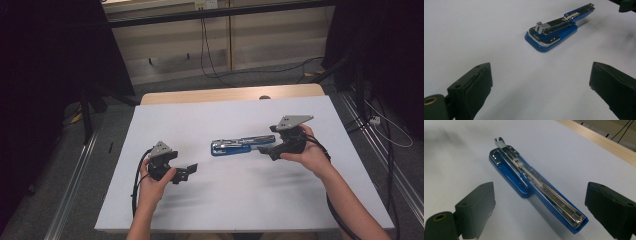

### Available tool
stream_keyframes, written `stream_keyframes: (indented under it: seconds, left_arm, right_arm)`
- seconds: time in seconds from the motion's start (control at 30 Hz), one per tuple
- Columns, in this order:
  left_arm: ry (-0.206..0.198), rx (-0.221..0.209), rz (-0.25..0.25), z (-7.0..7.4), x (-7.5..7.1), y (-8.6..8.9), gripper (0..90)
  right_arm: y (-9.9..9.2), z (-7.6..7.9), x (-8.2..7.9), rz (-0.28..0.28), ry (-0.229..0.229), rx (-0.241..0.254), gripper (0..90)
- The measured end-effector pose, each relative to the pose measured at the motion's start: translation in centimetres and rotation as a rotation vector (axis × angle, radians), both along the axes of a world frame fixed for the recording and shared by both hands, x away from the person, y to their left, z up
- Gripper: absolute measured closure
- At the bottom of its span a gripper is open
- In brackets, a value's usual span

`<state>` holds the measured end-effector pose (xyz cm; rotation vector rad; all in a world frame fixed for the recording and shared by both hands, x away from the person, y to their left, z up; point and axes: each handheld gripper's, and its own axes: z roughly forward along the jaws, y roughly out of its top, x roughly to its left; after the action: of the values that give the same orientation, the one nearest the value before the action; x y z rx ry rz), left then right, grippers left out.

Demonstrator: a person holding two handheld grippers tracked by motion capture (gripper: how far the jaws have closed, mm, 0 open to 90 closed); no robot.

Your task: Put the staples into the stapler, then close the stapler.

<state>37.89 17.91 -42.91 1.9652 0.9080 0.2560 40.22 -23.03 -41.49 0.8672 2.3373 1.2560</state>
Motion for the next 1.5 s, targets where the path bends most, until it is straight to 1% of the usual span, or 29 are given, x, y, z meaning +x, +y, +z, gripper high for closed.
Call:
stream_keyframes:
  seconds: [0.1, 0.17, 0.27, 0.33, 0.4, 0.43, 0.5, 0.6, 0.67, 0.7, 0.77, 0.83, 0.9, 0.93, 1.0, 1.03, 1.07, 1.13, 1.17, 1.2, 1.23, 1.27, 1.3, 1.33, 1.37, 1.4, 1.43, 1.47, 1.5]
  left_arm:
    - [0.002, -0.001, 0.0, -0.1, 0.1, -0.1, 4.9]
    - [0.0, -0.005, 0.001, -0.1, 0.1, -0.1, 4.9]
    - [0.0, -0.012, 0.005, -0.1, 0.2, -0.1, 5.0]
    - [0.001, -0.01, 0.006, -0.1, 0.2, -0.1, 4.9]
    - [-0.001, -0.017, 0.011, 0.0, 0.2, 0.0, 5.0]
    - [-0.001, -0.019, 0.014, 0.0, 0.2, 0.0, 4.9]
    - [0.0, -0.017, 0.017, 0.0, 0.3, 0.1, 5.0]
    - [-0.002, -0.029, 0.028, -0.1, 0.5, 0.0, 5.0]
    - [-0.003, -0.027, 0.033, 0.0, 0.6, -0.1, 5.1]
    - [-0.006, -0.017, 0.031, 0.0, 0.7, -0.1, 5.1]
    - [-0.006, -0.023, 0.035, 0.0, 0.8, -0.3, 5.1]
    - [0.0, -0.027, 0.027, 0.0, 1.0, -0.6, 8.1]
    - [-0.008, -0.027, 0.017, -0.1, 1.2, -0.9, 9.0]
    - [-0.014, -0.02, 0.017, -0.1, 1.2, -1.0, 8.6]
    - [-0.021, -0.021, 0.019, -0.1, 1.4, -1.1, 8.1]
    - [-0.023, -0.033, 0.034, -0.1, 1.5, -1.2, 8.0]
    - [-0.025, -0.026, 0.039, -0.1, 1.5, -1.3, 8.0]
    - [-0.022, -0.028, 0.046, -0.1, 1.7, -1.4, 8.0]
    - [-0.024, -0.02, 0.045, -0.1, 1.8, -1.4, 8.0]
    - [-0.024, -0.018, 0.045, -0.2, 1.9, -1.5, 8.6]
    - [-0.027, -0.024, 0.046, -0.2, 2.0, -1.7, 10.7]
    - [-0.027, -0.019, 0.045, -0.3, 2.0, -1.7, 13.9]
    - [-0.027, -0.012, 0.046, -0.4, 2.1, -1.7, 16.4]
    - [-0.026, -0.015, 0.05, -0.5, 2.2, -1.8, 17.6]
    - [-0.027, -0.006, 0.046, -0.6, 2.3, -1.8, 19.1]
    - [-0.026, 0.0, 0.043, -0.7, 2.4, -1.8, 22.8]
    - [-0.023, 0.008, 0.048, -0.8, 2.4, -1.8, 25.7]
    - [-0.024, 0.011, 0.053, -0.9, 2.5, -1.8, 27.2]
    - [-0.021, 0.016, 0.049, -1.0, 2.5, -1.9, 31.3]
  right_arm:
    - [-0.2, -0.2, -0.2, -0.015, 0.008, 0.025, 8.8]
    - [-0.3, -0.2, -0.2, -0.015, 0.005, 0.001, 8.7]
    - [-0.7, -0.3, -0.5, -0.024, 0.013, 0.011, 8.2]
    - [-1.0, -0.4, -0.6, -0.028, 0.008, 0.008, 8.2]
    - [-1.4, -0.5, -0.8, -0.041, -0.014, 0.015, 9.1]
    - [-1.6, -0.5, -0.8, -0.051, -0.015, 0.018, 9.1]
    - [-1.9, -0.6, -0.8, -0.064, 0.002, 0.022, 8.9]
    - [-2.2, -0.8, -0.9, -0.071, 0.006, 0.017, 8.7]
    - [-2.3, -1.0, -0.8, -0.074, 0.01, 0.014, 8.5]
    - [-2.4, -1.1, -0.8, -0.078, 0.011, 0.014, 8.5]
    - [-2.6, -1.2, -0.9, -0.088, 0.014, 0.014, 8.5]
    - [-2.8, -1.2, -1.0, -0.101, 0.012, 0.017, 8.9]
    - [-3.2, -1.2, -1.1, -0.121, 0.0, 0.035, 15.2]
    - [-3.4, -1.2, -1.2, -0.12, -0.001, 0.044, 16.2]
    - [-3.7, -1.3, -1.3, -0.134, -0.001, 0.046, 16.5]
    - [-3.9, -1.3, -1.4, -0.149, -0.002, 0.038, 18.9]
    - [-4.1, -1.3, -1.4, -0.156, -0.004, 0.04, 23.4]
    - [-4.3, -1.4, -1.4, -0.171, 0.0, 0.065, 29.0]
    - [-4.4, -1.5, -1.3, -0.188, -0.004, 0.078, 34.0]
    - [-4.5, -1.5, -1.3, -0.191, 0.006, 0.09, 41.4]
    - [-4.6, -1.6, -1.3, -0.186, 0.008, 0.093, 45.2]
    - [-4.6, -1.7, -1.2, -0.197, 0.012, 0.089, 46.4]
    - [-4.6, -1.8, -1.2, -0.205, 0.015, 0.081, 52.6]
    - [-4.6, -2.0, -1.1, -0.199, 0.03, 0.07, 60.4]
    - [-4.6, -2.1, -1.0, -0.202, 0.038, 0.068, 61.7]
    - [-4.6, -2.3, -0.9, -0.209, 0.042, 0.066, 64.4]
    - [-4.6, -2.5, -0.8, -0.212, 0.053, 0.054, 70.2]
    - [-4.6, -2.7, -0.7, -0.216, 0.062, 0.053, 72.8]
    - [-4.5, -2.8, -0.7, -0.219, 0.067, 0.057, 76.3]
